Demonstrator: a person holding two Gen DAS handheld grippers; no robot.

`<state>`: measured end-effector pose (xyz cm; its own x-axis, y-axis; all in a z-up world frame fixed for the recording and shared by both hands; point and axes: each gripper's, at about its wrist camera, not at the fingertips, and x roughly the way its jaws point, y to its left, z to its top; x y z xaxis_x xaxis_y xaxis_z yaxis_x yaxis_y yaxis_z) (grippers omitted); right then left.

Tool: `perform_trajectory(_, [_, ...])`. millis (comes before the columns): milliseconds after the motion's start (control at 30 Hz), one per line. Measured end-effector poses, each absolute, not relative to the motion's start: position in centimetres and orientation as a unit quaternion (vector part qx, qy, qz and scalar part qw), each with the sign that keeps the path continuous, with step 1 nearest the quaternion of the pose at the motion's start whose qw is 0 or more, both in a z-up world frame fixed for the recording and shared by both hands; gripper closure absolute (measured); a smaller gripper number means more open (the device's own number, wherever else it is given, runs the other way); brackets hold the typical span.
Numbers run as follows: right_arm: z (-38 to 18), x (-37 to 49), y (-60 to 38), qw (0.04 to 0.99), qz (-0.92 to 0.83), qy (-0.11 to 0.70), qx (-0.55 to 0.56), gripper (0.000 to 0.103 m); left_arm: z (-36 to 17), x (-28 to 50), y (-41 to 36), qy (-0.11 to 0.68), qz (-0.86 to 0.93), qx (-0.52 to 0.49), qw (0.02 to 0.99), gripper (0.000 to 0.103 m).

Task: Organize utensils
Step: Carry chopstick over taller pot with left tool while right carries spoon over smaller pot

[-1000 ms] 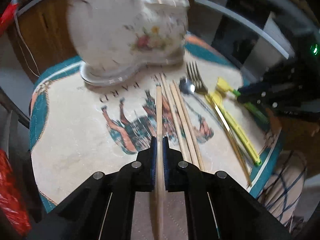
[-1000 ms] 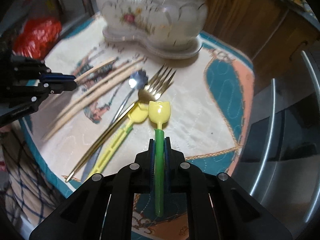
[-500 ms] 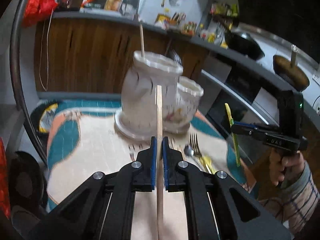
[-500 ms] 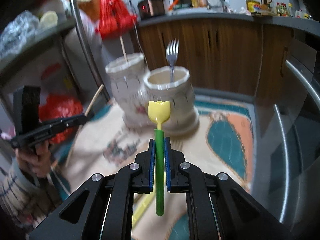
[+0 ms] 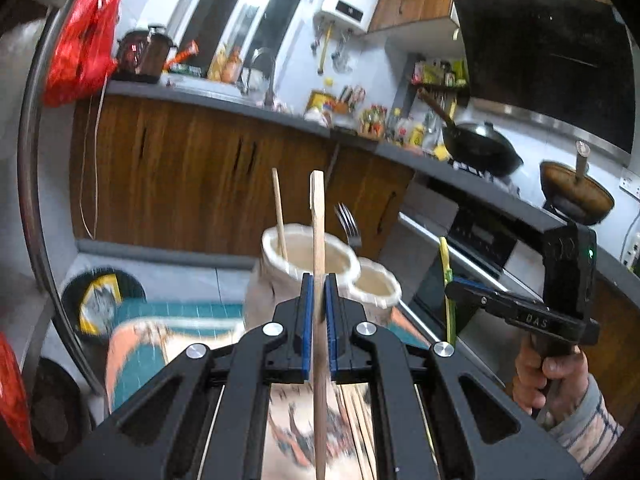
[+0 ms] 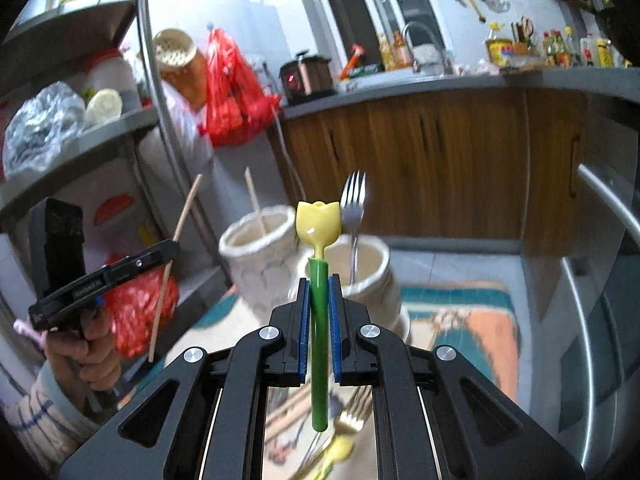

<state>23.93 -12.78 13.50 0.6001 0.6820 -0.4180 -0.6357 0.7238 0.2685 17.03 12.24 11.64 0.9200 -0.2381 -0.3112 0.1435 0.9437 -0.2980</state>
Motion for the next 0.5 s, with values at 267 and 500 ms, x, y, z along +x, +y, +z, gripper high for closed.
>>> perform_trajectory(267, [15.7, 25.9, -12.1, 0.908, 0.362, 0.199, 0.069, 0.093, 15.2, 20.7, 12.9, 0.099, -0.093, -0.164, 0.977, 0.097])
perform_trajectory(500, [16.3, 27.5, -10.0, 0.916, 0.355, 0.177, 0.056, 0.093, 15.6, 23.1, 12.8, 0.050, -0.069, -0.184, 0.979, 0.097])
